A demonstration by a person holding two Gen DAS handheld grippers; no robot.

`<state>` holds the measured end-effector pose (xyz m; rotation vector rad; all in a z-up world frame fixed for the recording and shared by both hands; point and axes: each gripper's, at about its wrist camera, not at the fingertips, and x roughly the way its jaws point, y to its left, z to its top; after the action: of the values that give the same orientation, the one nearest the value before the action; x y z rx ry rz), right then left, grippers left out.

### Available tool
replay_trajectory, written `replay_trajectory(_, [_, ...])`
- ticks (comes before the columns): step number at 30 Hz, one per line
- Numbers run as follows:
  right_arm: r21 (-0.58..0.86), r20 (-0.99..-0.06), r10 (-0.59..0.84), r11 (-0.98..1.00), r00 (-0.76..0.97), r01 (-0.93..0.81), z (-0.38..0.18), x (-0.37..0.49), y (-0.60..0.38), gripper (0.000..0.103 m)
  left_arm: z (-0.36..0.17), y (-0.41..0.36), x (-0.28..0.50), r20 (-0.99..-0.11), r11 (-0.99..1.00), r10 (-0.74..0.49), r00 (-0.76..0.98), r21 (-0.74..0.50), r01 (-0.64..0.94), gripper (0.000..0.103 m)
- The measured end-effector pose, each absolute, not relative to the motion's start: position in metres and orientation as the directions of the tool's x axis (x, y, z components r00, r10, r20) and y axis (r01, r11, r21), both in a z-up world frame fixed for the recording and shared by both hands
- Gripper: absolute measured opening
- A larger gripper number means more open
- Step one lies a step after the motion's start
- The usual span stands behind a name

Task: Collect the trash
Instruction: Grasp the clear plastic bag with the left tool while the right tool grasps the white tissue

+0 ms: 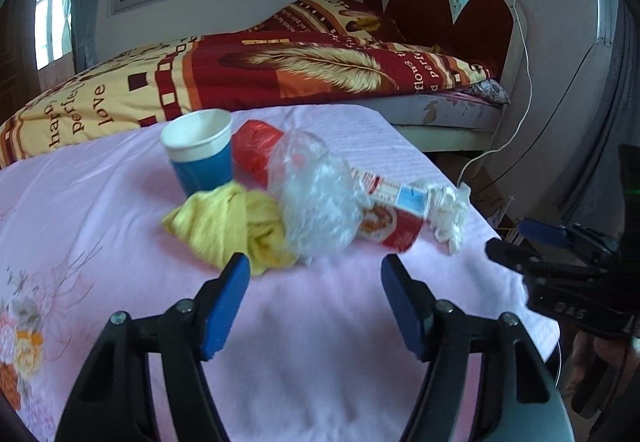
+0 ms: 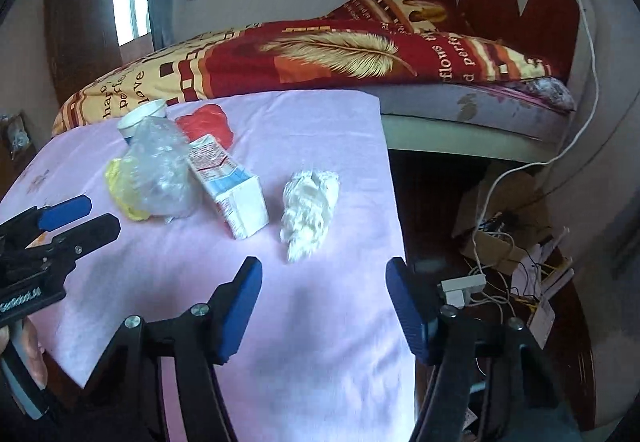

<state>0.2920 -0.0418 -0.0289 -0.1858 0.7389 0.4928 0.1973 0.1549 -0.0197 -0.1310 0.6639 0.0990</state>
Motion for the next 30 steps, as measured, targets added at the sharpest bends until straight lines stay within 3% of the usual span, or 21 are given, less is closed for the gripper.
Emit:
replay_trajectory(7, [0.036,-0.710,0.387,0.855,0.588,-0.518,-0.041,0.329,-0.023,0.059,-0.025,0.158,0.231,-0.639,0.987,0.074,0.766,-0.063,-0.148,0.069])
replay_trajectory(13, [0.060,-0.740,0.401,0.839,0.540,-0.540,-0.053,0.350,-0.009,0.042,-0.033,0.161,0.246,-0.660,0.988,0.091,0.746,-0.033,-0.149,0.054])
replay_trajectory(15, [0.062,-0.741,0.409,0.831,0.532,-0.553,-0.055,0.350,-0.007,0.033,-0.033,0.162,0.246,-0.656,0.990,0.081,0.750,-0.033,-0.136,0.039])
replay_trajectory(16, [0.057,-0.737,0.410,0.830,0.537,-0.555,-0.054,0.348,-0.007,0.031,-0.032,0.163,0.246,-0.654,0.991,0.068,0.754,-0.042,-0.126,0.038])
replay_trajectory(21, [0.066,-0.712,0.430,0.828,0.555,-0.557,-0.047,0.337,-0.015,0.029,-0.026,0.164,0.234,-0.626,0.993,0.044,0.779,-0.060,-0.103,0.031])
replay_trajectory(30, [0.057,-0.667,0.446,0.830,0.598,-0.555,-0.026,0.307,-0.032,0.028,-0.007,0.160,0.200,-0.579,0.994,0.013,0.815,-0.080,-0.073,0.026])
